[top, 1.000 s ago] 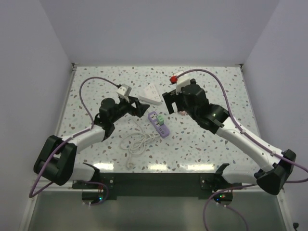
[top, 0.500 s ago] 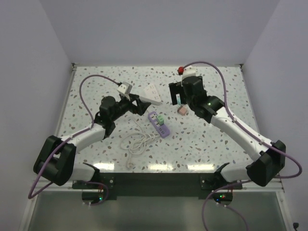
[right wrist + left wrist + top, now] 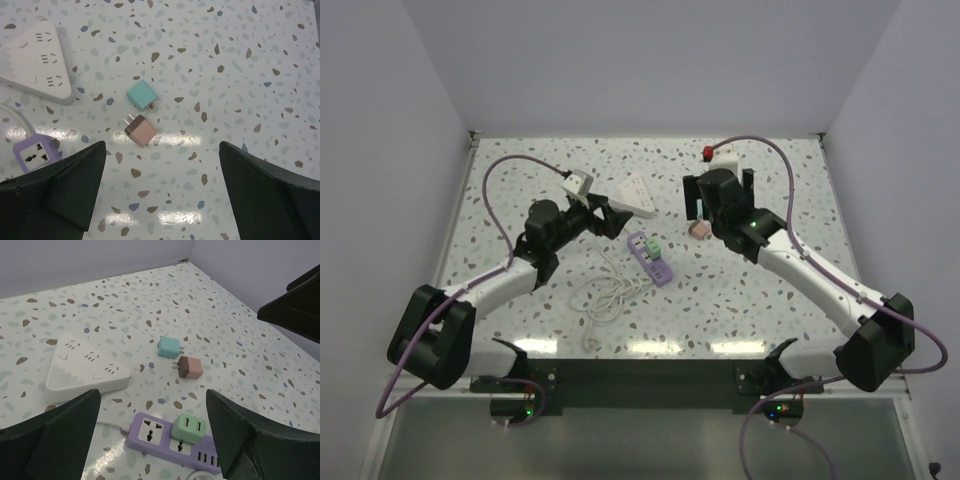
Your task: Insert the plug
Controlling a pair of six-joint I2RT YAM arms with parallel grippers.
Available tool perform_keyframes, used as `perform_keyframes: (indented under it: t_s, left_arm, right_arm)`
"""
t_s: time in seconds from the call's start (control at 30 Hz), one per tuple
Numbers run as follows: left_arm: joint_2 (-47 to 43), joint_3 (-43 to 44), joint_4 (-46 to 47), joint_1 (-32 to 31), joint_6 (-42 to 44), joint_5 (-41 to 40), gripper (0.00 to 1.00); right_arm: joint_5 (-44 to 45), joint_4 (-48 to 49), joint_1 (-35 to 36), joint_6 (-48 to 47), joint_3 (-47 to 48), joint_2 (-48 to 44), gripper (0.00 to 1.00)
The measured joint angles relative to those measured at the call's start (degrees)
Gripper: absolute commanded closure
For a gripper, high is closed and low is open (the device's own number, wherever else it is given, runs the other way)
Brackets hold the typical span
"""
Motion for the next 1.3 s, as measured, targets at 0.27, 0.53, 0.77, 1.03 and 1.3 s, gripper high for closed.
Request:
perform_keyframes:
  t_s: [0.27,0.53,0.77,1.03,1.3]
  left_arm:
    - [-0.1,0.0,0.0,0.0,0.0,0.4,0.08]
    - [-2.5,-0.3,0.0,0.0,0.0,0.0,0.08]
    - [-4.0,-1.1,-0.1,0.0,0.5,-0.3,0.07]
    - [-4.5,-1.7,-0.3,0.0,1.0,-1.0,0.07]
    - [-4.5,-1.8,-0.4,0.0,1.5,-1.2,0.07]
  right_arm:
    - [-0.4,1.7,-1.0,1.6,-2.6,-0.1,0.01]
    - [-6.2,4.7,-8.4,10.5,-4.9,2.6,0.01]
    - [-11.1,6.7,-11.5,13.9,-5.0,11.6,0.01]
    - [-17.5,9.5,-11.8,7.3,-5.4,17.7,0.01]
    - [-30.9,11.6,-15.5,-3.8,-4.5,21.6,0.01]
